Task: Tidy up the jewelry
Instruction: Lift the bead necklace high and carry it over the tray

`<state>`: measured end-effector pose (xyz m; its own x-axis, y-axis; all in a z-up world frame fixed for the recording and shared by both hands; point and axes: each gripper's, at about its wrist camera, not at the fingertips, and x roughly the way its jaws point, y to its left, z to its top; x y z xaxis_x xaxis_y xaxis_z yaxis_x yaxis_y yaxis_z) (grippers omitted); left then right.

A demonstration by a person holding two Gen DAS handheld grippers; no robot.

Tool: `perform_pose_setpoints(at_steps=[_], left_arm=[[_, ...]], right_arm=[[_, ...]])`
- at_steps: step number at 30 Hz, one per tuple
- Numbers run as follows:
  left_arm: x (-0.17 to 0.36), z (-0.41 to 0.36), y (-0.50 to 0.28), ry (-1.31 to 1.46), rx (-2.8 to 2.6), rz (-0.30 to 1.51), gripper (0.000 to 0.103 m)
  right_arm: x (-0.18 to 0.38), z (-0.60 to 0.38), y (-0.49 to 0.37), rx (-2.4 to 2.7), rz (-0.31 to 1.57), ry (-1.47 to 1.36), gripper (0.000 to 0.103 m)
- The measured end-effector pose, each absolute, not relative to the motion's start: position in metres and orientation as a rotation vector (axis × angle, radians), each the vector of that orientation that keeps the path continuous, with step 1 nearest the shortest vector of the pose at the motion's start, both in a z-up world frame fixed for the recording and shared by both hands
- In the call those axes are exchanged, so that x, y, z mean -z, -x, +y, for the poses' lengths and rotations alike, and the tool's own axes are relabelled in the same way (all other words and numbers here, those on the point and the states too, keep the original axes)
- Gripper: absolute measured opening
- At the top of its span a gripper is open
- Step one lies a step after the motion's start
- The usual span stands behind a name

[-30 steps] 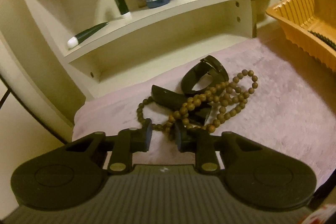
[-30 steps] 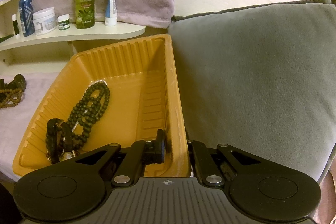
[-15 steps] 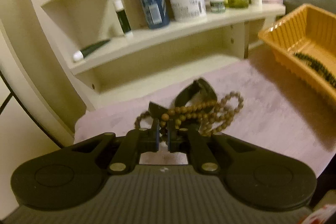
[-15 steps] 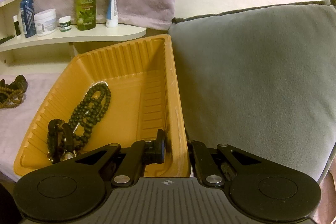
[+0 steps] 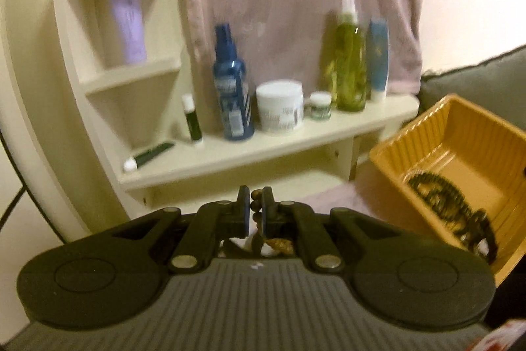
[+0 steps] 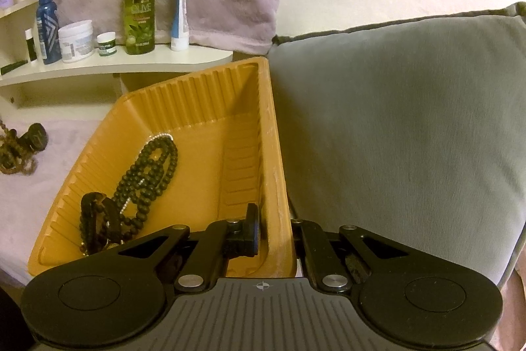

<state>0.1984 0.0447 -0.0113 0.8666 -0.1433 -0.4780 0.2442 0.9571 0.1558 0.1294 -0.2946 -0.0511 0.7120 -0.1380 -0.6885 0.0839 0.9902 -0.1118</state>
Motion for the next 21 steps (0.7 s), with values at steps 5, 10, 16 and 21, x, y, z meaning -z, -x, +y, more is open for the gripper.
perform_pose_setpoints(at_steps=[5, 10, 16, 21], left_arm=[[-0.007, 0.038, -0.198, -0.205, 0.22, 0.448, 0.006], [-0.02, 0.035, -0.198, -0.182, 0.233, 0.431, 0.006], [-0.036, 0.03, -0.196, -0.167, 0.259, 0.4, 0.006], [-0.046, 0.026, -0.198, -0.158, 0.271, 0.383, 0.006]], right_arm=[[0.049, -0.294, -0.129, 0.122, 0.764, 0.073, 0.006], [0.047, -0.292, -0.13, 0.121, 0.759, 0.07, 0.006], [0.046, -0.292, -0.131, 0.117, 0.753, 0.066, 0.006], [0.045, -0.291, -0.131, 0.117, 0.753, 0.066, 0.006]])
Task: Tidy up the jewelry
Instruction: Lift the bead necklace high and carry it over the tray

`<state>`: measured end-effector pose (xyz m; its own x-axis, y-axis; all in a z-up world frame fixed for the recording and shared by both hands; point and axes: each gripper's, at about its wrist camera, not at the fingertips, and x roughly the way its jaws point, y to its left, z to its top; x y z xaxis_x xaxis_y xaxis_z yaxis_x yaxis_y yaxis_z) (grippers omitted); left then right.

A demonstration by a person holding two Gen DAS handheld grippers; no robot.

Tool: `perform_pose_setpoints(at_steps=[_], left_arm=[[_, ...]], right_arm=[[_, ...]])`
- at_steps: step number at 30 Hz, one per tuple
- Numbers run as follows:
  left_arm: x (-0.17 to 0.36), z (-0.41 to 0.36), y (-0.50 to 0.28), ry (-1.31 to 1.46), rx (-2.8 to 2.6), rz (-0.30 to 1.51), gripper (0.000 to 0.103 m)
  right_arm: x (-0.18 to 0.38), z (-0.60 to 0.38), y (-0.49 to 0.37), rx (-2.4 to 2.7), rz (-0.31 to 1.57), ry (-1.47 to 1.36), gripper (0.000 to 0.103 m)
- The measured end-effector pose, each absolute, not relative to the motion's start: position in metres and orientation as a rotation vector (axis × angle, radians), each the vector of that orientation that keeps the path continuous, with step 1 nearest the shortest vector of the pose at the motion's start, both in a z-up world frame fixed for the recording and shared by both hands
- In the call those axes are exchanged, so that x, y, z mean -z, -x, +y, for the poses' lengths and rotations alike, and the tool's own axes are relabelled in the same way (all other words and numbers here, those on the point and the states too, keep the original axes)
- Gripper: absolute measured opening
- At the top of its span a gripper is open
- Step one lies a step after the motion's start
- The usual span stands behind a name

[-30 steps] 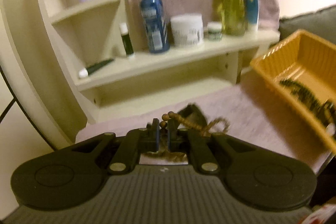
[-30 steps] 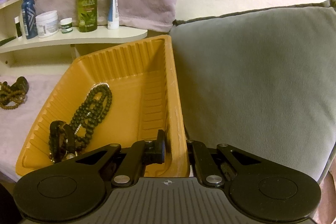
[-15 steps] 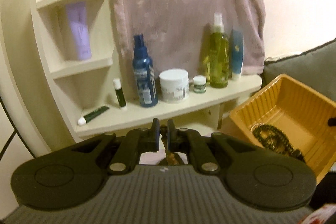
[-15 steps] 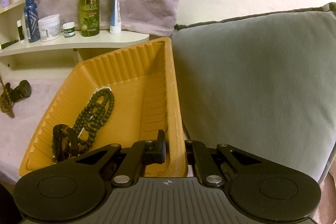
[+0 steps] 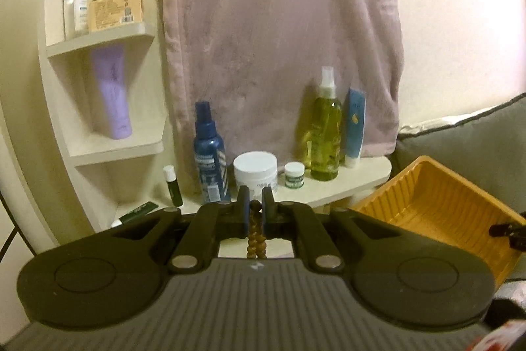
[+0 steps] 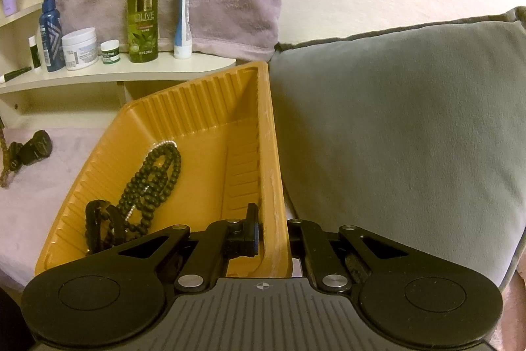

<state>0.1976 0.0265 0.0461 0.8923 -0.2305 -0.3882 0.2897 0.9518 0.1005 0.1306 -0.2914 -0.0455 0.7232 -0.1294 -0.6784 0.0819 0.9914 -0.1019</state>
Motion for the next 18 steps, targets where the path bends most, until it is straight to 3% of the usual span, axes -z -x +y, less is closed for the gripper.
perform_pose_setpoints(at_steps=[18], left_arm=[[-0.073, -0.008, -0.201, -0.126, 0.397, 0.336, 0.006]], right_arm=[[0.045, -0.29, -0.13, 0.117, 0.75, 0.064, 0.006]])
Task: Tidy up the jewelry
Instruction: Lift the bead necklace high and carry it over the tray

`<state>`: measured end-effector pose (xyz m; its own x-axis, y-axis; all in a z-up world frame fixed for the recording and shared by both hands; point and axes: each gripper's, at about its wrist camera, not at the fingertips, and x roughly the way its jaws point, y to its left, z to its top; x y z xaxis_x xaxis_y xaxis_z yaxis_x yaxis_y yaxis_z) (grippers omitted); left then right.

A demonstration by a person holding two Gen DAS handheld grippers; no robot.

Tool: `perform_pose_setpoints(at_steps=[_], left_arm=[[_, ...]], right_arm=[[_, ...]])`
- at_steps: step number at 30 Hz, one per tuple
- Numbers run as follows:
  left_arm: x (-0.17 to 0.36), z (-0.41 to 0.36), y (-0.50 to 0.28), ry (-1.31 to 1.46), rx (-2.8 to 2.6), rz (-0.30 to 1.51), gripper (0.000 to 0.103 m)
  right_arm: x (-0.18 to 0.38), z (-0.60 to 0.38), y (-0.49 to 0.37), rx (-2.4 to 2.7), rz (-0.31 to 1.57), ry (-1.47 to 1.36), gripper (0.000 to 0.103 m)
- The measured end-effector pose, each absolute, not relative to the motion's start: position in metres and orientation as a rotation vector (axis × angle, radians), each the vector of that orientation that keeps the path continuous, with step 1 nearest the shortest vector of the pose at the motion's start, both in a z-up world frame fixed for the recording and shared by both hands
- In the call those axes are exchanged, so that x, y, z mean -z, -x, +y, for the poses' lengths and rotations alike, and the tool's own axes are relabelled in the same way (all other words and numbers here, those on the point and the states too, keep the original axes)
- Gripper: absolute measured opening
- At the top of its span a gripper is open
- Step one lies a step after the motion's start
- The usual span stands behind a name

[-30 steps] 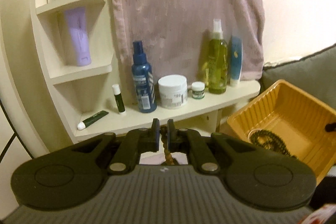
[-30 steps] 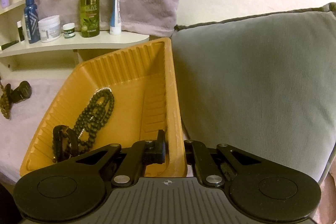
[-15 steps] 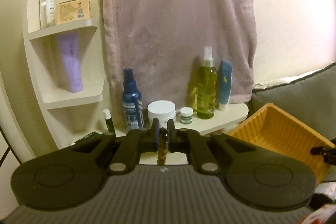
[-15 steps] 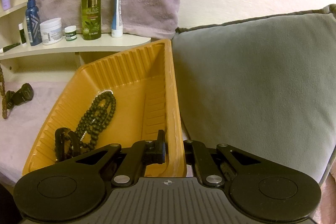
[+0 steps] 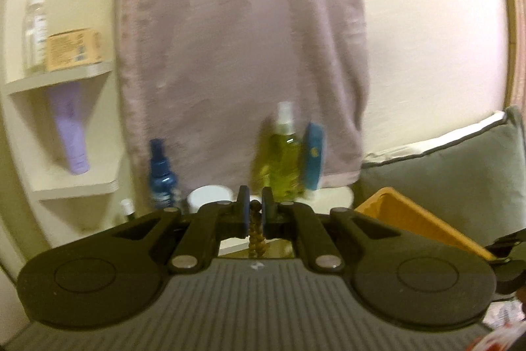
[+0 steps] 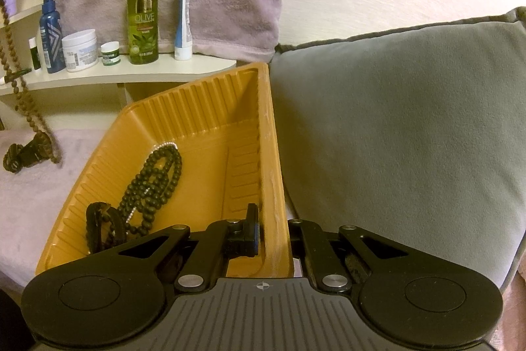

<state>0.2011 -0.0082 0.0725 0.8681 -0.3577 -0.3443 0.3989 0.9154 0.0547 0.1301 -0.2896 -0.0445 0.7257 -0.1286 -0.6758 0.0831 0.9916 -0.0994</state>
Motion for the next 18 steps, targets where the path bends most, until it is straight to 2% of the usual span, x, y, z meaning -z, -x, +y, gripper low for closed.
perform_pose_setpoints(at_steps=[11, 18], left_arm=[[-0.093, -0.072, -0.2, -0.128, 0.6, 0.294, 0.006], [-0.083, -0.112, -0.2, -0.144, 0.684, 0.324, 0.006]], right_arm=[[0.043, -0.289, -0.133, 0.116, 0.746, 0.053, 0.006], [0.044, -0.288, -0.134, 0.115, 0.746, 0.047, 0.006]])
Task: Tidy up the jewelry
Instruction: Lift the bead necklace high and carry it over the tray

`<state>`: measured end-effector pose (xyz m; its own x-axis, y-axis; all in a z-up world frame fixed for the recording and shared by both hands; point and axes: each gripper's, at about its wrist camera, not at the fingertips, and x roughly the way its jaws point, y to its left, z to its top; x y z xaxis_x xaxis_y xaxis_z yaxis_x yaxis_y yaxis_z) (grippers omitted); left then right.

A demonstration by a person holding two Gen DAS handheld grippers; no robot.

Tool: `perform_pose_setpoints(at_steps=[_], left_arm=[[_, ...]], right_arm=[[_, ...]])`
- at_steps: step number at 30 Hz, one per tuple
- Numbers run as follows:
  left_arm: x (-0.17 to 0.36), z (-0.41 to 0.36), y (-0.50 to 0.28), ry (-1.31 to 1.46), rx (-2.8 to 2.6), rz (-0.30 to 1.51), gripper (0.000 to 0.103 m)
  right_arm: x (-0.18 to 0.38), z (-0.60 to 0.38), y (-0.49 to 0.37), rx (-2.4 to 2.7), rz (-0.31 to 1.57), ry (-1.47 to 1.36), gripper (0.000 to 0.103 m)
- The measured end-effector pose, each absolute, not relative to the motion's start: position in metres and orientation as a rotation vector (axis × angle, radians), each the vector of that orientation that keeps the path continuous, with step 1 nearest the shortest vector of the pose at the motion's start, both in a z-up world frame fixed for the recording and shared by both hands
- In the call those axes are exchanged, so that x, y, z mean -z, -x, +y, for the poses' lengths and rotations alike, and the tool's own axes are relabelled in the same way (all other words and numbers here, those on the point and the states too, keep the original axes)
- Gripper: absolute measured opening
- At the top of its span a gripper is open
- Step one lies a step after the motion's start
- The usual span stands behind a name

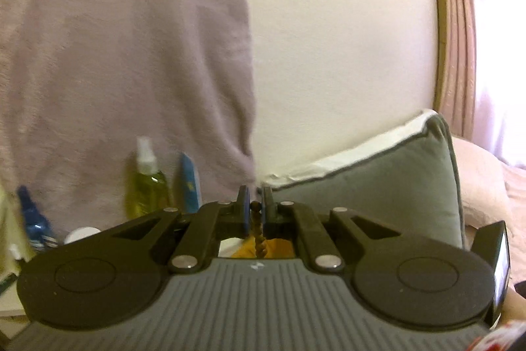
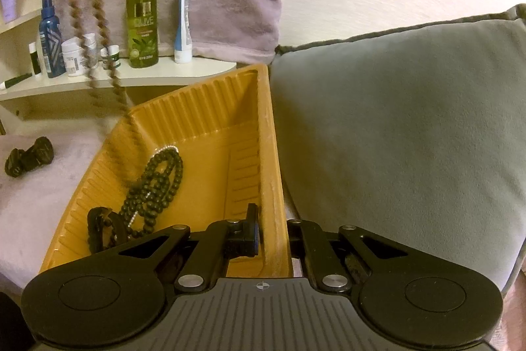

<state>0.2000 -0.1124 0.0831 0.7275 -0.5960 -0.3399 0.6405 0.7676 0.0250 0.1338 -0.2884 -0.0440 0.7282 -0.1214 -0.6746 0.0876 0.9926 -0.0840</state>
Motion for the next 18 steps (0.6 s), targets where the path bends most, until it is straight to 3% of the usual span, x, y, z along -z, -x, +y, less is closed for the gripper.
perform_pose_setpoints(at_steps=[18], left_arm=[[-0.007, -0.13, -0.222, -0.167, 0.698, 0.557, 0.006]], right_arm=[[0.045, -0.292, -0.133, 0.117, 0.749, 0.034, 0.006]])
